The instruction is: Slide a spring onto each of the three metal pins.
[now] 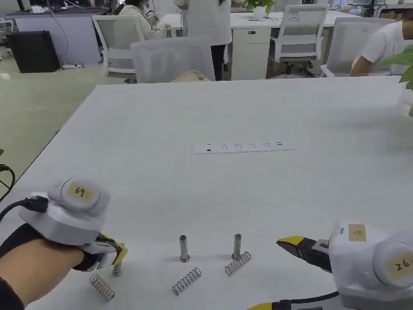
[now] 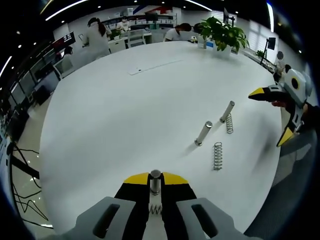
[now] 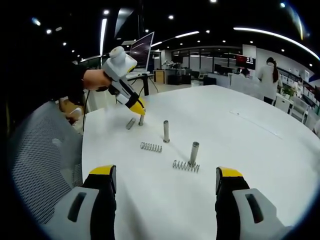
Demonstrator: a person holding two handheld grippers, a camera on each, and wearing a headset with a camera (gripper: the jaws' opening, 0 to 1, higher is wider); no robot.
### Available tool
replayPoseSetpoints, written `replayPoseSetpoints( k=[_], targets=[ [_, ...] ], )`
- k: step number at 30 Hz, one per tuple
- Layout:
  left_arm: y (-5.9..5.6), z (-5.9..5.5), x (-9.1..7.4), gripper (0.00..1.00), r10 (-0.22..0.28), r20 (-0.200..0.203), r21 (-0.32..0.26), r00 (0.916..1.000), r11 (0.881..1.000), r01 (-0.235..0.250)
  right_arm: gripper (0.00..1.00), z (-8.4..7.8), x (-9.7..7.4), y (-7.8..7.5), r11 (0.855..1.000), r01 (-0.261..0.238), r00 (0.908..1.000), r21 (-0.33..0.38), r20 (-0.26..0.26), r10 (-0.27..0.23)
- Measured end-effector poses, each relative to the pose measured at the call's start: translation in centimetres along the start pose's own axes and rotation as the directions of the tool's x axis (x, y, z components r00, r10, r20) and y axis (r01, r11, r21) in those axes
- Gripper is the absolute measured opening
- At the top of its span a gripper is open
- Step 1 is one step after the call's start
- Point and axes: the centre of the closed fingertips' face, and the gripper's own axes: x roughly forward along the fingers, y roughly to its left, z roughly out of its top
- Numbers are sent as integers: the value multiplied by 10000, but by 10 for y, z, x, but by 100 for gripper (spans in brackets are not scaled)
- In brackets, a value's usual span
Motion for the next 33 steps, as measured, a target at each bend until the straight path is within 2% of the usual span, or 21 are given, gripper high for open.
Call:
replayPoseSetpoints(
  k=[7, 19, 33],
  targets=[
    [1, -1, -3, 0, 43, 165, -261, 9999, 9997, -39, 80, -1, 0, 1, 10000, -23, 10000, -23, -64, 23],
    [0, -1, -3, 0, 46, 195, -338, 9998, 9994, -40, 80, -2, 1, 3, 9999, -75, 9999, -78, -151, 74],
    [2, -3, -2, 1, 88, 152, 216, 9998, 9997, -91, 80, -2, 1, 4, 9999, -113, 9998, -101, -175, 111]
  ],
)
